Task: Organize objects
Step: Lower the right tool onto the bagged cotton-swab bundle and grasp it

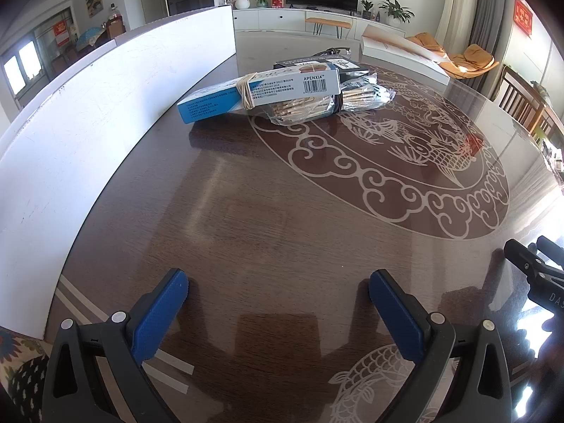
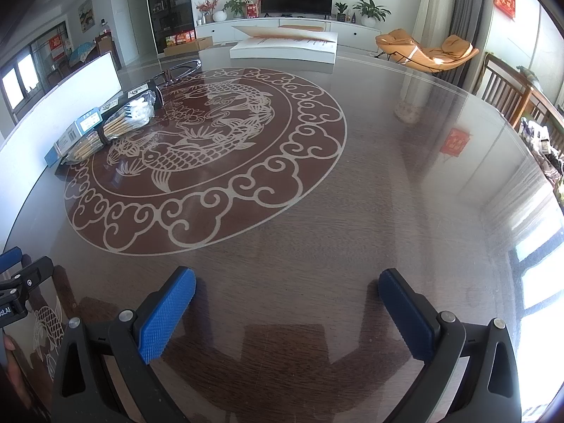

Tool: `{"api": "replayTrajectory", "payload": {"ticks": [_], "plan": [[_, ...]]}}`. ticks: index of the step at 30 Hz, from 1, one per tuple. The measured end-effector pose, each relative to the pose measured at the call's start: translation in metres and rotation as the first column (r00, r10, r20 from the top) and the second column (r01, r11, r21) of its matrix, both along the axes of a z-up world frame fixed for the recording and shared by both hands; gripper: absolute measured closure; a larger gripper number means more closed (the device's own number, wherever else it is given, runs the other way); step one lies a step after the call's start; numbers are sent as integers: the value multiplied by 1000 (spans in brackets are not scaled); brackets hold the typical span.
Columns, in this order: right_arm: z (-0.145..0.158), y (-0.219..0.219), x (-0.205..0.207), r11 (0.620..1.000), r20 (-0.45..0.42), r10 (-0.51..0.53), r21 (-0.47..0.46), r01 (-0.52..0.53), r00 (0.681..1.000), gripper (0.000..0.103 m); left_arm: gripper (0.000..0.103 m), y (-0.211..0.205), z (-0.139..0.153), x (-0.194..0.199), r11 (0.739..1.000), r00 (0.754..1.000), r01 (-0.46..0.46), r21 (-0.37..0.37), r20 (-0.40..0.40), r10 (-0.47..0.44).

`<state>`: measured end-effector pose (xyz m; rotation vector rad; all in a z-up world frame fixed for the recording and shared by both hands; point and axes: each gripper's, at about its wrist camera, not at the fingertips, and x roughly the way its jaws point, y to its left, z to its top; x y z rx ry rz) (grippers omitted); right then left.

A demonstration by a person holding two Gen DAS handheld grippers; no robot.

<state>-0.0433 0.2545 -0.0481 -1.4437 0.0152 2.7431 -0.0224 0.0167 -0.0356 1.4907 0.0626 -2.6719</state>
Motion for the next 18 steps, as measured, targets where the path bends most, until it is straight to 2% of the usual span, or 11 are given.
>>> {"api": "replayTrajectory", "payload": {"ticks": [3,6,9,12,18], "plan": [[8,-7,-14,998,-7,61,21,-61,998,0,0,0,1,-1,1000,1000,-1,0,-1,1],[34,-35,-42,974,-68,213,93,-206,975,0,0,0,1,-1,1000,1000,-3,2,-4,3],[50,-79,-79,896,-43,406,216,-388,913,0,0,0,1,0,1000,1000,-4,2,-5,4],[54,-119,-111,796,21,553,279,-536,833,0,0,-1,1,0,1000,1000,-4,2,-5,4],[44,-178,-138,650,136,707,260,-714,694,0,0,-1,1,0,1000,1000,-5,3,-5,5]]}}
